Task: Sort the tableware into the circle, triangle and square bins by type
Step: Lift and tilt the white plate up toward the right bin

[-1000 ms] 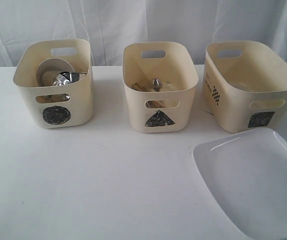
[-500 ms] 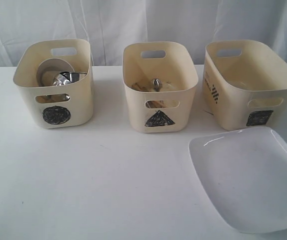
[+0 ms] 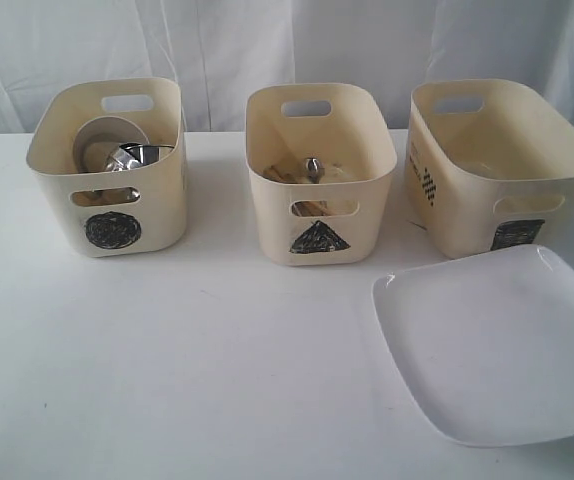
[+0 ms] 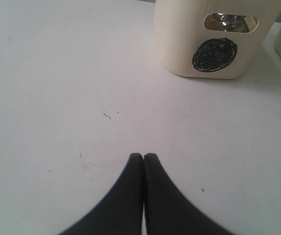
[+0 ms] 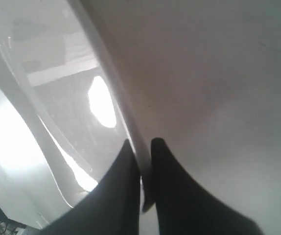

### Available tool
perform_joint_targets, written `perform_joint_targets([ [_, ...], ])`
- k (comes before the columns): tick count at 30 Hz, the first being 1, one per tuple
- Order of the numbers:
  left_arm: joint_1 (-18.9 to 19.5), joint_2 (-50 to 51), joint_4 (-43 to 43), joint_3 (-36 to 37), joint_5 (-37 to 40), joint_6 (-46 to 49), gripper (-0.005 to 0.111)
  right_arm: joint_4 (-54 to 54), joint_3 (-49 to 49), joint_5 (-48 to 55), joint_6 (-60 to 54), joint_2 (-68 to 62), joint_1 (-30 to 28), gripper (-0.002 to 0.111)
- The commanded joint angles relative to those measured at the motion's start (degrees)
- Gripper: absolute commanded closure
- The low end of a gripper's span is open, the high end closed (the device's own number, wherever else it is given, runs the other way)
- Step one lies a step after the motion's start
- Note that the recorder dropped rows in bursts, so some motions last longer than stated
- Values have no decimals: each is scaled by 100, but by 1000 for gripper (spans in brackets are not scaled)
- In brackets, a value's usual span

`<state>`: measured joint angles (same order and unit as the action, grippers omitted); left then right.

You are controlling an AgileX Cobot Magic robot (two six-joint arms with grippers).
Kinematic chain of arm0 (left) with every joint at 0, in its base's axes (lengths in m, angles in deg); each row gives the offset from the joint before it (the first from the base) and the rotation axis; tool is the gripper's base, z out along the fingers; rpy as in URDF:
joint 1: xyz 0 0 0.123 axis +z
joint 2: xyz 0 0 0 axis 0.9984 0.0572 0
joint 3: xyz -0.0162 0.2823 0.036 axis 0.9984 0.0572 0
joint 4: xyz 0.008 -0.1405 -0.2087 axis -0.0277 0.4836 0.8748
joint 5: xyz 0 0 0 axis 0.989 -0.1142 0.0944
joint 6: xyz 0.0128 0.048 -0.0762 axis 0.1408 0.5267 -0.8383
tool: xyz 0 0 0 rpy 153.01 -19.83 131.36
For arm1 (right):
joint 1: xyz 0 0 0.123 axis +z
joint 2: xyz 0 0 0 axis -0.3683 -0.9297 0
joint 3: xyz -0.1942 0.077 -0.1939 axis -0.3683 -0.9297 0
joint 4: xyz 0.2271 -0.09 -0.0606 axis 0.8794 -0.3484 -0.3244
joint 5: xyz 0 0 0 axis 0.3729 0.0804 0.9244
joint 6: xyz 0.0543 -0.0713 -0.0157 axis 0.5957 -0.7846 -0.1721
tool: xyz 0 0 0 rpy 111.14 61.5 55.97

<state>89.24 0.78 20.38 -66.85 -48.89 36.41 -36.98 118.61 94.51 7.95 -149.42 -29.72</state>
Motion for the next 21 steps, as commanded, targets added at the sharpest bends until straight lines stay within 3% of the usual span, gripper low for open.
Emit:
perform_joint_targets([
  [1, -45, -25, 40, 30, -20, -9, 107, -216, -72, -127, 51, 642, -4, 108],
  [8, -45, -25, 40, 30, -20, -9, 107, -926, -72, -195, 437, 1130, -4, 108],
  [15, -45, -25, 40, 30, -20, -9, 107, -757, -38, -22, 422, 1633, 7, 108],
  [21, -45, -25, 40, 30, -20, -9, 107, -716, 376, 147, 369, 2414, 449, 108],
])
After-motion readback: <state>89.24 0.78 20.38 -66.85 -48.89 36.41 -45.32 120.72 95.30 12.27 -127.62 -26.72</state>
